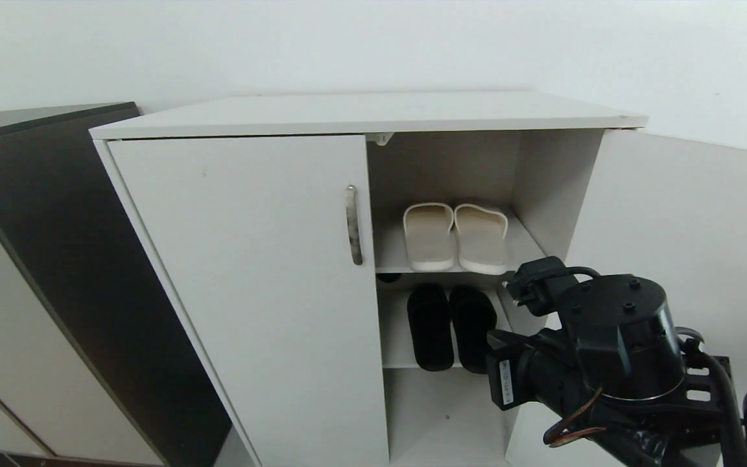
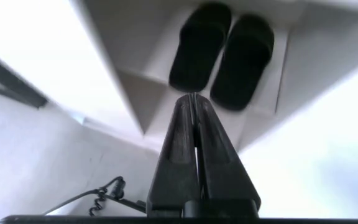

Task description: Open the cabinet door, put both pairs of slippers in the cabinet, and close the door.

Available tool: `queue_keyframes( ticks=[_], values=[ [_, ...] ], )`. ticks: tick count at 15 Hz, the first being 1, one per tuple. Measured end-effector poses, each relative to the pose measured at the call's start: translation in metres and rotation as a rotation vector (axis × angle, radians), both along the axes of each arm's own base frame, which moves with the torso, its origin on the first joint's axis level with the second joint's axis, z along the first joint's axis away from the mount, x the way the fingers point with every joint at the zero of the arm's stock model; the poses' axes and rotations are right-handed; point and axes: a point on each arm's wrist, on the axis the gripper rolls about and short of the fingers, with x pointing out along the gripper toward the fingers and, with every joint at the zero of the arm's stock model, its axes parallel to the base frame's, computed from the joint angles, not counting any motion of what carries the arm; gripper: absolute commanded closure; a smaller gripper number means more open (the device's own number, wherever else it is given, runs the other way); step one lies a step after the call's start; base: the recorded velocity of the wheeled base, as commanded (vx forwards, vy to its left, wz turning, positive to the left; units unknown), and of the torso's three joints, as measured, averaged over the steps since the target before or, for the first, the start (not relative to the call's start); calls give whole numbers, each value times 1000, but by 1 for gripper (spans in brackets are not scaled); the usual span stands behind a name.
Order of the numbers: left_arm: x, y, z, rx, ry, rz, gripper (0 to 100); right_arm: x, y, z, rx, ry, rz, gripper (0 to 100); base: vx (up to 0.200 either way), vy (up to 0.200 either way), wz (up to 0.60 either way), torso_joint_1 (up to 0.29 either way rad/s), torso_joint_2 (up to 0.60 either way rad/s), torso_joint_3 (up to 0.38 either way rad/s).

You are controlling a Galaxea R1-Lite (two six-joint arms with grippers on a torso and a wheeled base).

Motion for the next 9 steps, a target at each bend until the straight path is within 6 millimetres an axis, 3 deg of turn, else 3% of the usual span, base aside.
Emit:
queue_keyframes(
  ticks=[9],
  values=[
    [0,0,0,-1,0,0,100,0,-5,-3,9,-15,-9,100,-200,0,0,1,4,4]
  ],
)
